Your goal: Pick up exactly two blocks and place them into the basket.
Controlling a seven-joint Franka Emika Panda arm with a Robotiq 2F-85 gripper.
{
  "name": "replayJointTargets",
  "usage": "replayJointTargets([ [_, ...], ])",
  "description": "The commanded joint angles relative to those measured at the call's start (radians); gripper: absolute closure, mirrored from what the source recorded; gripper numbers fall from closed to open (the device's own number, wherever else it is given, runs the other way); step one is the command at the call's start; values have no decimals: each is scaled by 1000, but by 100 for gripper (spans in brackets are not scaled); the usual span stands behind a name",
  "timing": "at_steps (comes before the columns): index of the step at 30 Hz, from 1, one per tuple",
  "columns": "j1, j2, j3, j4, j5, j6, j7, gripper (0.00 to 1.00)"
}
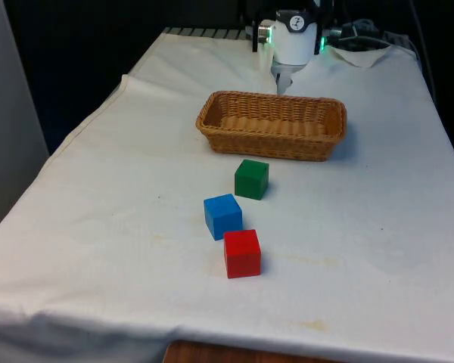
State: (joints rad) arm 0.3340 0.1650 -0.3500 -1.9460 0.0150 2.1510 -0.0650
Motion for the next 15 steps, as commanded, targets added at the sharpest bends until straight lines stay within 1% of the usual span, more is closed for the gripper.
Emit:
replayJointTargets([
  [1,0,7,1,-12,3,31,0,0],
  [2,0,12,1,-23,6,52,-1,0],
  [7,-2,31,3,-49,16,105,-5,0],
  [8,-2,39,3,-58,20,124,-6,0],
  [9,0,37,0,-54,9,110,0,0],
  [10,-3,44,3,-63,22,135,-7,0],
  [13,-5,56,3,-74,29,162,-12,0],
  [15,-9,72,2,-85,37,190,-18,0],
])
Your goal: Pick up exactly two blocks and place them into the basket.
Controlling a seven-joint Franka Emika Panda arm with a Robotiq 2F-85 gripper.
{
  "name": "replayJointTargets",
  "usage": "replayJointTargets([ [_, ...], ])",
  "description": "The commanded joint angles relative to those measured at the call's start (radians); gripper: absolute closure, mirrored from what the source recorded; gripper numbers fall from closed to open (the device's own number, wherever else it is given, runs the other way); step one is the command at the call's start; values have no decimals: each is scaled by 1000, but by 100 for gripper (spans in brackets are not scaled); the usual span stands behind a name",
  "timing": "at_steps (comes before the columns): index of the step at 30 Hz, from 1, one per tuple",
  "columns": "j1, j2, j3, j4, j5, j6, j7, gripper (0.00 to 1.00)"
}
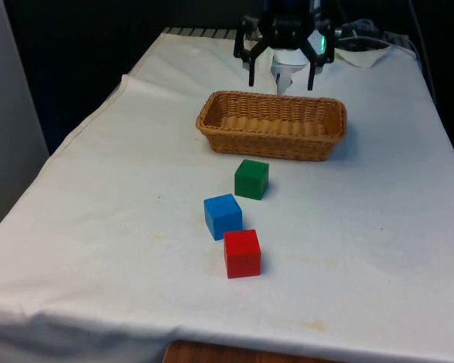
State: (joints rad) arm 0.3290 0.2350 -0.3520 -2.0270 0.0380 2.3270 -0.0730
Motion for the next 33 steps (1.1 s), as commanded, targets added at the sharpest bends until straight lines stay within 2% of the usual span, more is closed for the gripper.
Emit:
replayJointTargets([
  [1,-5,7,3,-6,16,21,-11,0],
  [2,-1,6,-1,-2,2,10,-1,0],
  [3,-7,13,3,-9,18,32,-14,0],
  [10,-17,74,1,-15,42,107,-29,0],
  [11,-11,72,-5,-16,29,100,-18,0],
  [12,-18,82,1,-14,44,114,-30,0],
  [18,-33,139,-8,-10,77,174,-68,0],
  [19,-19,131,-17,-14,58,165,-48,0],
  [20,-34,147,-11,-9,85,181,-76,0],
  [27,-42,207,-30,24,150,193,-137,0],
  [28,-32,205,-40,21,137,191,-126,0],
  [29,-43,214,-30,29,157,193,-140,0],
  [33,-45,247,-29,50,184,195,-150,0],
])
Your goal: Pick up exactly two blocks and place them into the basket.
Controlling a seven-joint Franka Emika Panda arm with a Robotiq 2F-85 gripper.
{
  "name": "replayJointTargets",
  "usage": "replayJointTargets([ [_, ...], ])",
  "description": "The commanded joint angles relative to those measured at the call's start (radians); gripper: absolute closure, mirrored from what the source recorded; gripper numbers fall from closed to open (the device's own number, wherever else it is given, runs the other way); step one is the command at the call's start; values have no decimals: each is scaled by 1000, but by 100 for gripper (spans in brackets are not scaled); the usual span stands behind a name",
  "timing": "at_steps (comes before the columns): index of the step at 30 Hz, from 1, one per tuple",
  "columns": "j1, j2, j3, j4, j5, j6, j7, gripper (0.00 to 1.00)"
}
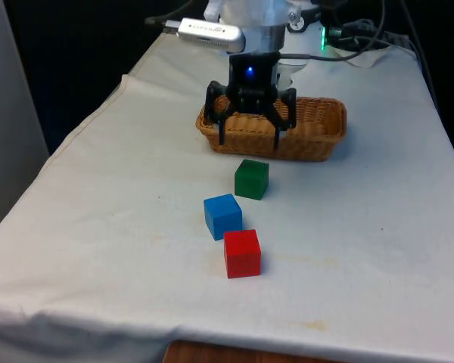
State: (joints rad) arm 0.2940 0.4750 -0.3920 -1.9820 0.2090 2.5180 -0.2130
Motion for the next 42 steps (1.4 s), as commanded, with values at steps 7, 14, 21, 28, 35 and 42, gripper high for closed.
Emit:
replayJointTargets([
  [7,-13,42,8,22,21,9,-11,0],
  [14,-15,70,12,24,33,21,-12,0],
  [21,-6,94,3,26,40,26,-3,0],
  [28,-6,131,5,45,84,27,-13,0],
  [35,-14,175,17,75,151,35,-44,0],
  [42,-11,183,14,81,157,35,-45,55],
])
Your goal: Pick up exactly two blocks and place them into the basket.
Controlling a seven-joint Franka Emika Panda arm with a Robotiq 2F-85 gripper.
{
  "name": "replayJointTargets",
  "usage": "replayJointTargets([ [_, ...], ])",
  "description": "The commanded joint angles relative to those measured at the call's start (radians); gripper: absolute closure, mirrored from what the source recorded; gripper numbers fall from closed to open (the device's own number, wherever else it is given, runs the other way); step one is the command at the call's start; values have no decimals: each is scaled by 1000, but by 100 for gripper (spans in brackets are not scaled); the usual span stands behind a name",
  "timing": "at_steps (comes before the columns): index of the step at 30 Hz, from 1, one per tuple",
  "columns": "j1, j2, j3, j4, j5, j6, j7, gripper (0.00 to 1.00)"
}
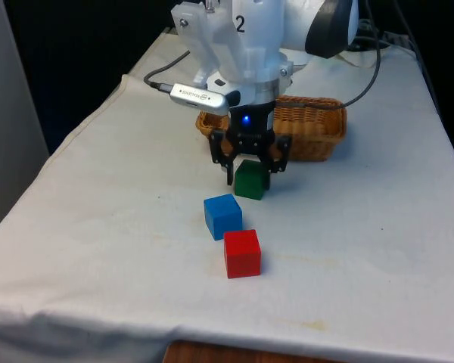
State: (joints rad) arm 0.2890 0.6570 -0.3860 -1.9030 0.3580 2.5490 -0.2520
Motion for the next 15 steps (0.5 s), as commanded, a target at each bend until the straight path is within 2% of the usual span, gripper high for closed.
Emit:
replayJointTargets([
  [1,-6,1,8,3,8,4,-6,66],
  [4,-6,2,7,3,8,4,-6,97],
  [5,-6,2,7,3,8,4,-6,98],
  [6,0,0,0,1,0,0,0,98],
  [7,-6,2,7,3,8,4,-6,98],
  [12,-6,2,7,3,7,4,-5,97],
  [14,1,-14,-3,-7,-1,-4,-1,97],
  [15,0,-1,-1,1,0,-1,0,97],
])
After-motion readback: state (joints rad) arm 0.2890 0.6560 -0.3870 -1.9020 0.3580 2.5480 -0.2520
